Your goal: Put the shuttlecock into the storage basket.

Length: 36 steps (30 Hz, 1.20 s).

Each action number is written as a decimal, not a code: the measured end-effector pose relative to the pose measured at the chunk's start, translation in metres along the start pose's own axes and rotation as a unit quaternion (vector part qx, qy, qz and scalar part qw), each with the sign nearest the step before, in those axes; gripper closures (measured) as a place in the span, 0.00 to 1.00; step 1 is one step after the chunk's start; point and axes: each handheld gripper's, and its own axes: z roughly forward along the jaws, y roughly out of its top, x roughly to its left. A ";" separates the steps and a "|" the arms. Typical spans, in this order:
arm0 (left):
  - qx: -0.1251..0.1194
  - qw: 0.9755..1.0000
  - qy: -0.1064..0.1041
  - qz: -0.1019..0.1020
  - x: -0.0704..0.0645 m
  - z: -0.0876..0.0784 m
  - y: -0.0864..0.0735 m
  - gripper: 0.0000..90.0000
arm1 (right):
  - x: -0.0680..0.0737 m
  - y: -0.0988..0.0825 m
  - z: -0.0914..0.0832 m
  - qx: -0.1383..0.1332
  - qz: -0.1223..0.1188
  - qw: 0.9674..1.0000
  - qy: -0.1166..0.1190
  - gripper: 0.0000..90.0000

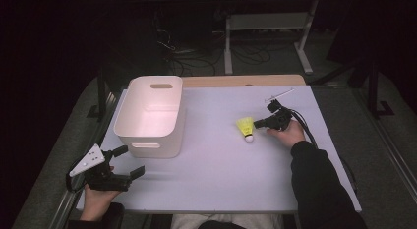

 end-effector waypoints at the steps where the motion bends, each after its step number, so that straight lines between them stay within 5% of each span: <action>1: 0.000 1.000 0.000 0.000 0.000 0.000 0.000 0.00 | 0.001 0.001 0.001 0.003 0.000 1.000 0.001 0.99; 36: -0.001 1.000 -0.001 -0.001 0.000 0.000 0.000 0.00 | 0.025 0.007 0.020 0.022 -0.040 0.999 0.024 0.99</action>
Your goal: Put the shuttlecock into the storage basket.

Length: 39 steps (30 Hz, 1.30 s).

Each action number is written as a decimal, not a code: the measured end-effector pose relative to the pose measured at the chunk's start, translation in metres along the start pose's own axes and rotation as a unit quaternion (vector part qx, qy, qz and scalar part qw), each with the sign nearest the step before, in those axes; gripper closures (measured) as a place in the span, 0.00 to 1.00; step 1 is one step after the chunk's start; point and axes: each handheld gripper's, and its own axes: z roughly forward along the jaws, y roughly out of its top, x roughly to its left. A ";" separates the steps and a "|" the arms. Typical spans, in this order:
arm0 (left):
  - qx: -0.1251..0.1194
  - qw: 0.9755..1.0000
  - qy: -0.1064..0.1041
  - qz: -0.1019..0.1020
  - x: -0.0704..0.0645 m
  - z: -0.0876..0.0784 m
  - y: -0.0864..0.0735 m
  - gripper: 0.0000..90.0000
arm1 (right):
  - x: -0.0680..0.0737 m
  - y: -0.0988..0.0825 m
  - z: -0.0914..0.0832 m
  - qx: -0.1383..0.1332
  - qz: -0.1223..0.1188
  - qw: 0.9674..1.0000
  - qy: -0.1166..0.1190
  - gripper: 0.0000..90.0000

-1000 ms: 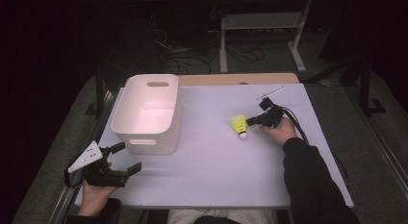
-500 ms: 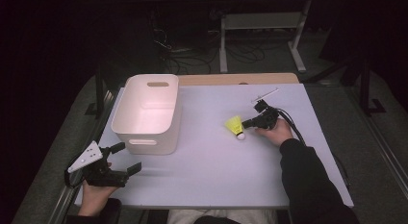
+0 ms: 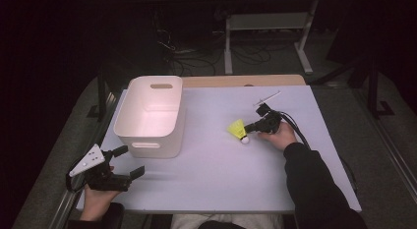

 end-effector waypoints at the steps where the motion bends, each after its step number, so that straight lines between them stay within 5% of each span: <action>1: 0.000 1.000 0.000 0.000 0.000 0.000 0.000 0.00 | 0.001 0.001 0.000 0.000 0.000 1.000 0.001 0.99; 39: 0.000 1.000 0.000 0.000 0.000 0.000 0.000 0.00 | 0.017 0.006 0.006 0.002 -0.029 0.999 0.016 0.99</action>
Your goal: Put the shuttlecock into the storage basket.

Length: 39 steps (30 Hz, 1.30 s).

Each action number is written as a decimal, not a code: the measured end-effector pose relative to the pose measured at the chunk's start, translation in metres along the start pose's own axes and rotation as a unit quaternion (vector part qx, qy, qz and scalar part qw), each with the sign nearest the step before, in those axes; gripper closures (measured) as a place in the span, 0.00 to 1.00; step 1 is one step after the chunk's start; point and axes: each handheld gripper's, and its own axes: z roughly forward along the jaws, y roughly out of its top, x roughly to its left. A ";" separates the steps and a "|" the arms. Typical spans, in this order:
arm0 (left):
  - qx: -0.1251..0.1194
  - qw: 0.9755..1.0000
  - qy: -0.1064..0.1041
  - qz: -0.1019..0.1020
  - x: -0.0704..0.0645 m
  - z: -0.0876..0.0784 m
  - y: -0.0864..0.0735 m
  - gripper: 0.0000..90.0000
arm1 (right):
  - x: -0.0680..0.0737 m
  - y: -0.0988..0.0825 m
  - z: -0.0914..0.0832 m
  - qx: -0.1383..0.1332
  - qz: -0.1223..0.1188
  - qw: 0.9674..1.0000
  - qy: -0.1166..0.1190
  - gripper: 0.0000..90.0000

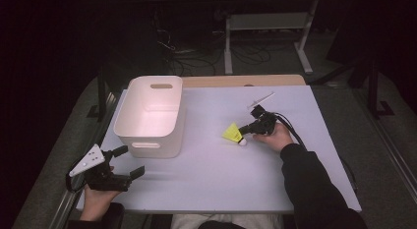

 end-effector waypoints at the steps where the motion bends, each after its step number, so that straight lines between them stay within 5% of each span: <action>1: 0.001 1.000 0.000 0.000 0.000 0.000 0.000 0.00 | 0.000 0.000 0.000 0.000 0.002 1.000 0.001 0.99; 8: 0.000 1.000 0.000 0.000 0.000 0.000 0.000 0.00 | 0.003 0.001 -0.006 -0.009 0.002 1.000 -0.001 0.99; 39: -0.001 1.000 0.001 -0.001 0.000 0.000 0.000 0.00 | 0.043 0.006 -0.048 -0.020 -0.065 0.998 0.010 0.98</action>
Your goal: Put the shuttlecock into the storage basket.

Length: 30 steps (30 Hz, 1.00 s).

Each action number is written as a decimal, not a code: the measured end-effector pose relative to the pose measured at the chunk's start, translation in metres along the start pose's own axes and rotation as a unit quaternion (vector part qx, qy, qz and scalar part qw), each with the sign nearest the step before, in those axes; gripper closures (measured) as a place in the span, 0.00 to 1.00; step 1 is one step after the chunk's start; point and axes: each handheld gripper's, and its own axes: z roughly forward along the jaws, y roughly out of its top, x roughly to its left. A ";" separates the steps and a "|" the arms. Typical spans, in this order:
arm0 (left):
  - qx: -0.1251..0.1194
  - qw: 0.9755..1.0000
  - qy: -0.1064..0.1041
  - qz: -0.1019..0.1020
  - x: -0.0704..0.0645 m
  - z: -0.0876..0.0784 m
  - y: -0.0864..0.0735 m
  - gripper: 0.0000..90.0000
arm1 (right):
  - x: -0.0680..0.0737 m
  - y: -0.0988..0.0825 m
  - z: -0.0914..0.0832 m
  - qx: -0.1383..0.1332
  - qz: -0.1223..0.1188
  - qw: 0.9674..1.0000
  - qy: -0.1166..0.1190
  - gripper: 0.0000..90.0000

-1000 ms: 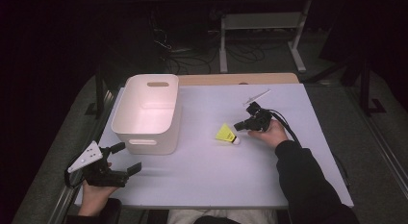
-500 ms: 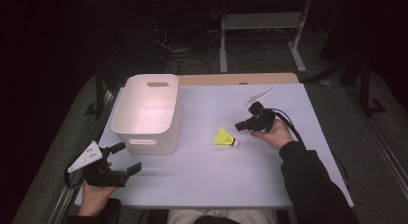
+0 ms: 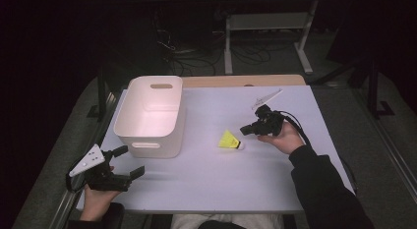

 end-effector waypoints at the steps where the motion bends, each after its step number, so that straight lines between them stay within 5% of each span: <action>1: 0.001 1.000 0.000 0.000 0.000 0.000 0.000 0.00 | 0.001 0.000 -0.001 0.000 -0.001 1.000 0.001 0.98; 7: 0.000 1.000 0.000 0.000 0.000 0.000 0.000 0.00 | 0.003 0.001 -0.005 0.005 -0.003 1.000 0.001 0.89; 24: 0.000 1.000 0.000 0.000 0.000 0.000 0.000 0.00 | 0.003 0.000 -0.005 0.037 -0.006 0.999 -0.018 0.16; 30: 0.000 1.000 0.000 0.000 0.000 0.000 0.000 0.00 | 0.003 -0.001 -0.001 0.040 -0.011 0.999 -0.010 0.11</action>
